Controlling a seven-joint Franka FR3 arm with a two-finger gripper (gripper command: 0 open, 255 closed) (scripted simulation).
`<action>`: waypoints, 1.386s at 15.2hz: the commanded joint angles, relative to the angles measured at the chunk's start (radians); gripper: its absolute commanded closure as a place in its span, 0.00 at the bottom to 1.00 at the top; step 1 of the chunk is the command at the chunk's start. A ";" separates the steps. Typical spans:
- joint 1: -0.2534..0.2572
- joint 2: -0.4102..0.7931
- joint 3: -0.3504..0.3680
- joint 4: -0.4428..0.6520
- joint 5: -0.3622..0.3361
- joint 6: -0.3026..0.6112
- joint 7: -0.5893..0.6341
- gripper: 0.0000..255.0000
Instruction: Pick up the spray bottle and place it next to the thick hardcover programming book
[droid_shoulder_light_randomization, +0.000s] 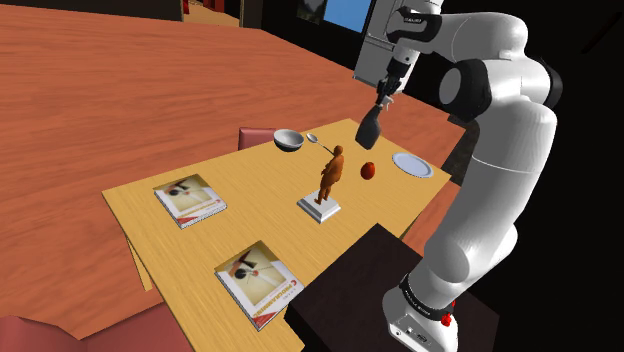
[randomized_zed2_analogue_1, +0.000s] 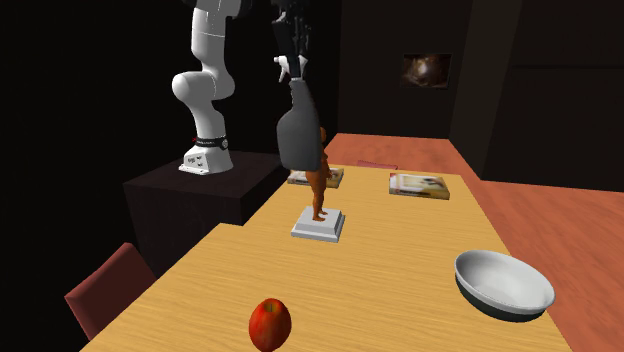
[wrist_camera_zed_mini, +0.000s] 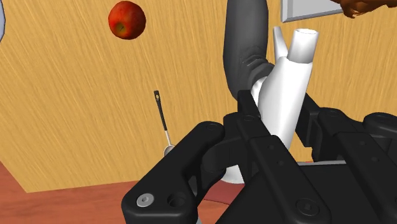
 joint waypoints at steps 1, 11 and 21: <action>-0.005 0.005 -0.001 0.035 0.002 -0.030 0.001 1.00; 0.122 -0.198 0.034 -0.163 -0.107 0.001 0.152 1.00; 0.245 -0.452 0.170 -0.444 -0.224 0.060 0.425 1.00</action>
